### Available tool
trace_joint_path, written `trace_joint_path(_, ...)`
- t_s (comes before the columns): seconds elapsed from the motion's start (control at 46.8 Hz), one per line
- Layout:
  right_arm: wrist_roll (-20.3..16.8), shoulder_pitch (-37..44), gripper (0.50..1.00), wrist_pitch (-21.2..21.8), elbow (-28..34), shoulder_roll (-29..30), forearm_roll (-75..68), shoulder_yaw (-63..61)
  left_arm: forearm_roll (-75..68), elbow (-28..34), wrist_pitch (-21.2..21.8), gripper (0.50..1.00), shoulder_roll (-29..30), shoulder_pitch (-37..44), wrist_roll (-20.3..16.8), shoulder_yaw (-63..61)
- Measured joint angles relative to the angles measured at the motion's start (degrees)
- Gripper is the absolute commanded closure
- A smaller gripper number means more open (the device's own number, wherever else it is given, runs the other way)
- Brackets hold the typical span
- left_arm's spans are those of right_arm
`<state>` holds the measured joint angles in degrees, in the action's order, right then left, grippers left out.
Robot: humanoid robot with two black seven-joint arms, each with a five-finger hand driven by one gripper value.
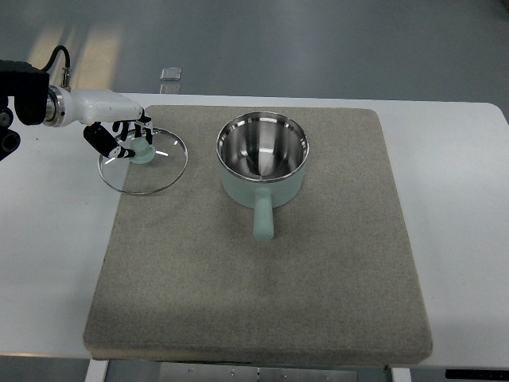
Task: Place lid left of pot with left hand
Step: 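Carry the lid beside the pot and lower it onto the mat, then open the left hand to release the lid knob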
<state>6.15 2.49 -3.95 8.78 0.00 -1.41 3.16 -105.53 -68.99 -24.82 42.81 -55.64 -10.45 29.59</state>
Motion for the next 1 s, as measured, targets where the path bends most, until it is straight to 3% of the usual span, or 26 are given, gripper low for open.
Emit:
trace_joint_path(0.598, 0.00, 0.00, 0.579, 0.00, 0.01, 0.00, 0.00, 0.00, -0.02, 0.61, 1.94, 1.000, -2.38, 1.42, 0.08, -0.05)
trace_joint_path(0.662, 0.00, -0.01, 0.579, 0.00, 0.01, 0.00, 0.00, 0.00, 0.05, 0.61, 1.96, 0.950, -2.38, 1.55, 0.09, -0.10)
trace_joint_path(0.726, 0.00, -0.02, 0.579, 0.00, 0.01, 0.00, 0.00, 0.00, 0.10, 0.61, 1.98, 0.943, -2.38, 1.98, 0.08, -0.13)
trace_joint_path(0.812, 0.00, -0.03, 0.579, 0.00, 0.01, 0.00, 0.00, 0.00, 0.10, 0.61, 1.98, 0.862, -2.38, 2.58, 0.09, -0.23)
trace_joint_path(0.876, 0.00, -0.03, 0.579, 0.00, 0.00, 0.00, 0.00, 0.00, 0.15, 0.61, 1.98, 0.836, -2.38, 2.63, 0.09, -0.23)
trace_joint_path(1.004, 0.00, 0.00, 0.579, 0.00, -0.01, 0.00, 0.00, 0.00, 0.63, 0.61, 2.26, 0.635, -2.38, 2.64, 0.09, -0.23)
